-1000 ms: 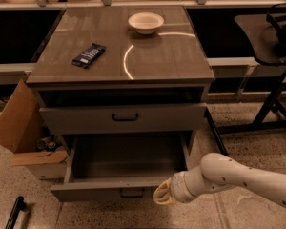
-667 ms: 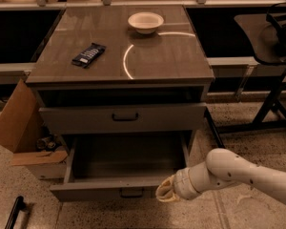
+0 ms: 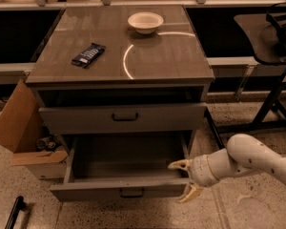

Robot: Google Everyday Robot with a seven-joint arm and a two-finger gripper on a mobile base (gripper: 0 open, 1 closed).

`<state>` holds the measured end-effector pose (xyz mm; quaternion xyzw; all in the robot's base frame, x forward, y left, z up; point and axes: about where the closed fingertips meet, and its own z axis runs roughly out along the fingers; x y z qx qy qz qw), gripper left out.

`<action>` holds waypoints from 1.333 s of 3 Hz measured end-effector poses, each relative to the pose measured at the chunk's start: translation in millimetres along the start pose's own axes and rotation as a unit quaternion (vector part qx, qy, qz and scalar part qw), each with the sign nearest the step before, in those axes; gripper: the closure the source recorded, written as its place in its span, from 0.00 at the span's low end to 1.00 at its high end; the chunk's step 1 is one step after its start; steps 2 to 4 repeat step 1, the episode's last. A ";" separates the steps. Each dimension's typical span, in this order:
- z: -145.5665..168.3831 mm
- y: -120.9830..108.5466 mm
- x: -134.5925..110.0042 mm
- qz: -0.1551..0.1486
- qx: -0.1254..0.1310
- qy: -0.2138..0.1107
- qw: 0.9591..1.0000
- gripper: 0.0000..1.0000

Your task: Open middle drawer

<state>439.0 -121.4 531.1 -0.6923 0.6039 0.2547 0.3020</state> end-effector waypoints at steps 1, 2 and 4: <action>-21.5 -5.4 4.0 0.006 0.008 0.007 1.000 0.00; -21.5 -5.4 4.0 0.006 0.008 0.007 1.000 0.00; -21.5 -5.4 4.0 0.006 0.008 0.007 1.000 0.00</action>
Offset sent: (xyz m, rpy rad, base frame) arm 0.0000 0.0000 0.0000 0.0000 0.0000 0.0000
